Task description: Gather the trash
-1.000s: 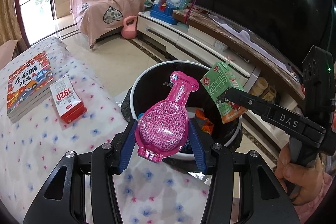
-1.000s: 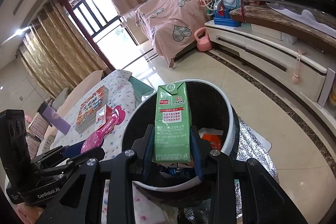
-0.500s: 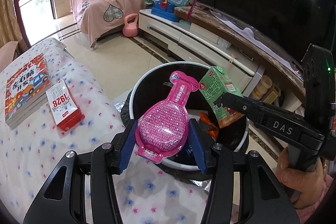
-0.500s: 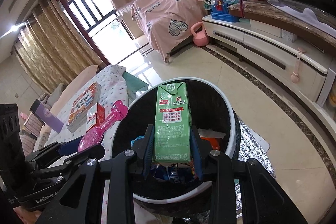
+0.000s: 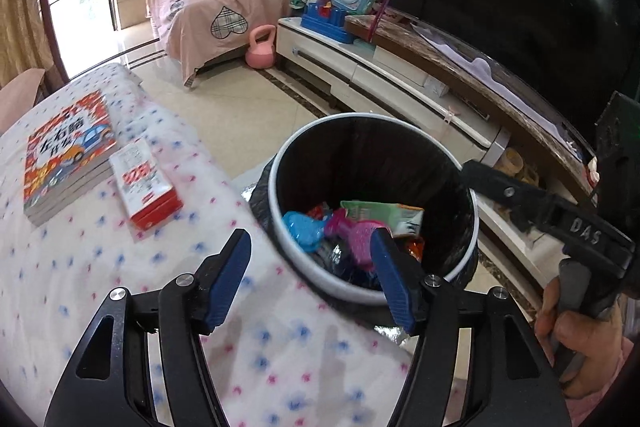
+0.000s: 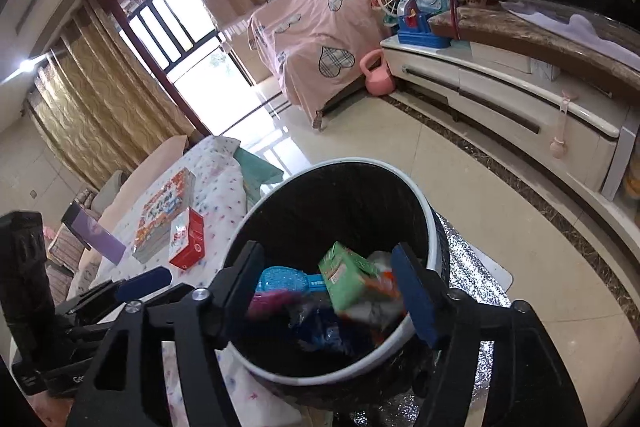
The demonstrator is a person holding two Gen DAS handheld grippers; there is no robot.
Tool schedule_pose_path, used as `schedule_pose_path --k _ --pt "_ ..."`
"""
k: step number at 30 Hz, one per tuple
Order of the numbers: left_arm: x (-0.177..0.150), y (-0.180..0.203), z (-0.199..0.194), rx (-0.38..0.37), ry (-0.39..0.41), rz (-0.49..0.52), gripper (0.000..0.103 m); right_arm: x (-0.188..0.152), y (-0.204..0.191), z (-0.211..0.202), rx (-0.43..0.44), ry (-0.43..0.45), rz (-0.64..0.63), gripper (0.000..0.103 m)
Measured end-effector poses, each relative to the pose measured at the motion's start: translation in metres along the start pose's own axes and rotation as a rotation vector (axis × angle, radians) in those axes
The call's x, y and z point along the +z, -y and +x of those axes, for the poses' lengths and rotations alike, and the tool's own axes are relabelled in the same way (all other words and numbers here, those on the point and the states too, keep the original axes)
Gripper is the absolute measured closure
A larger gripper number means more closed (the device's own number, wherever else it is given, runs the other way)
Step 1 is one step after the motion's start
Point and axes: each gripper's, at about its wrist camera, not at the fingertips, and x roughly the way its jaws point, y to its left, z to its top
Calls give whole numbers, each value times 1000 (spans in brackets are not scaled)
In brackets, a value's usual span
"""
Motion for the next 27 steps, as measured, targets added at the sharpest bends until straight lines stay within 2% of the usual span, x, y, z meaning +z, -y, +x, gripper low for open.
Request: schedule_pose_path --k 5,13,22,24,27 --pt "-19 -16 -17 -17 6 -62 37 -9 -1 -16 3 37 22 16" --pt "-58 -36 -53 -27 44 -144 27 -35 -24 -40 19 61 17 4" --pt "-110 -63 -95 -15 107 -217 20 -78 -59 -62 8 91 -26 2" --pt "-118 -69 -108 -42 140 -223 17 -85 -66 -66 -13 99 -41 2" --pt "-123 -74 -128 -32 197 -230 11 -93 -80 -80 -38 144 -78 2"
